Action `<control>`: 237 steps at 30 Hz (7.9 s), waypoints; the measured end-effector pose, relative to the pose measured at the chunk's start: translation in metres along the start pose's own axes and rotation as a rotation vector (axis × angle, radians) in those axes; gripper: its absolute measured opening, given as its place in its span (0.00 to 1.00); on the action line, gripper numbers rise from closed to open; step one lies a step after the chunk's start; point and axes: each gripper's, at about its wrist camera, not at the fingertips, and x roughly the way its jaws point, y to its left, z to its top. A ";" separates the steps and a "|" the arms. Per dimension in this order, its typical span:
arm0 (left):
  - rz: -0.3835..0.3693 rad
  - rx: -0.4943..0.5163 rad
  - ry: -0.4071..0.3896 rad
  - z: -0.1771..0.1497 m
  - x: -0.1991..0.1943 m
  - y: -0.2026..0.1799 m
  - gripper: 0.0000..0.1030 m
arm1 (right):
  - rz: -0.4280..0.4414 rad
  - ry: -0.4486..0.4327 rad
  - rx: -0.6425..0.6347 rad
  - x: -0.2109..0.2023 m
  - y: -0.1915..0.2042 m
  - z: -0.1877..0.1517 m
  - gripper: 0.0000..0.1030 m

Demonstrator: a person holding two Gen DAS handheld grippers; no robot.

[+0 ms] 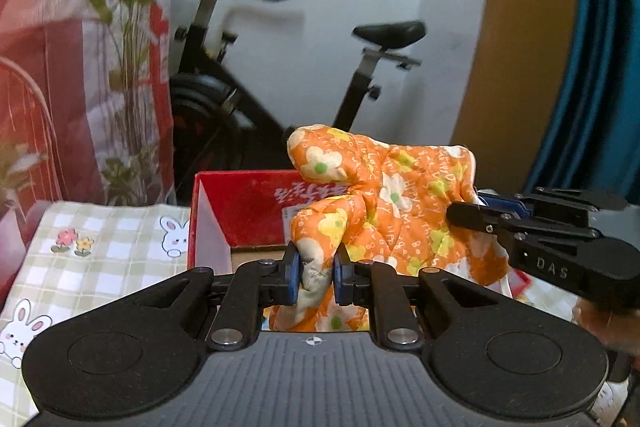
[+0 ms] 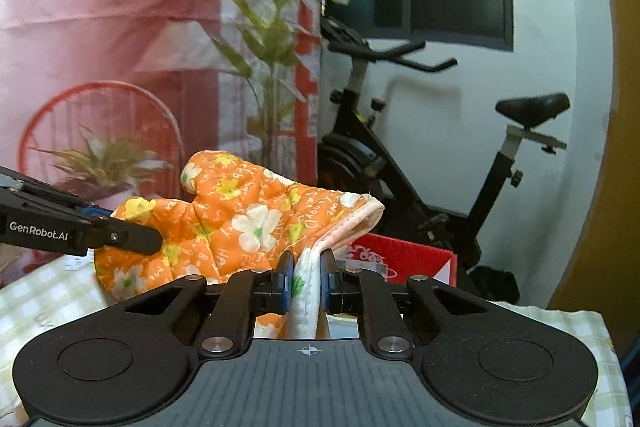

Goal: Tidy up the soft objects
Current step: 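Lift the orange cloth with both tools and carry it over the red box, then open both tools to drop the orange cloth into the box, then grasp the black glove with the right tool while the left tool grasps it too, then lift the black glove with both tools and carry it over the box, then open both tools to release the glove into the box and withdraw, then lower both tools onto the white foil pouch on the towels, then grasp the white foil pouch with the right tool while the left tool grasps it too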

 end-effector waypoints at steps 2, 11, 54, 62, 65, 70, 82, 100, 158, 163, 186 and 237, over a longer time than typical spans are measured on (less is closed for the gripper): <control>0.008 -0.023 0.029 0.004 0.016 0.004 0.17 | -0.007 0.025 -0.002 0.018 -0.005 -0.002 0.12; -0.069 -0.060 0.164 -0.008 0.057 0.001 0.17 | -0.039 0.133 0.014 0.048 -0.029 -0.023 0.12; -0.106 -0.084 0.206 -0.074 -0.024 0.022 0.62 | 0.043 0.137 0.094 -0.047 0.012 -0.079 0.47; -0.140 -0.143 0.258 -0.098 0.000 0.023 0.64 | 0.018 0.205 0.141 -0.026 0.027 -0.121 0.46; -0.149 -0.155 0.265 -0.107 0.011 0.023 0.67 | 0.012 0.237 0.169 -0.022 0.025 -0.139 0.43; -0.202 -0.223 0.273 -0.117 0.026 0.023 0.67 | 0.010 0.242 0.210 -0.023 0.019 -0.152 0.43; -0.172 -0.133 0.228 -0.117 0.007 0.023 0.20 | 0.050 0.185 0.240 -0.032 0.014 -0.142 0.56; -0.146 -0.149 0.168 -0.098 -0.009 0.020 0.20 | 0.085 0.213 -0.006 -0.026 0.045 -0.139 0.66; 0.015 -0.119 0.011 -0.004 0.029 0.049 0.58 | -0.076 0.339 -0.015 0.122 0.008 0.001 0.12; 0.019 -0.114 0.006 -0.004 0.025 0.049 0.58 | -0.155 0.341 -0.004 0.126 0.003 0.003 0.35; 0.006 -0.073 0.076 -0.061 -0.067 0.041 0.59 | 0.011 0.191 0.079 -0.015 0.033 -0.029 0.40; -0.292 -0.176 0.344 -0.138 0.029 -0.033 0.36 | 0.095 0.310 0.258 -0.068 0.033 -0.169 0.41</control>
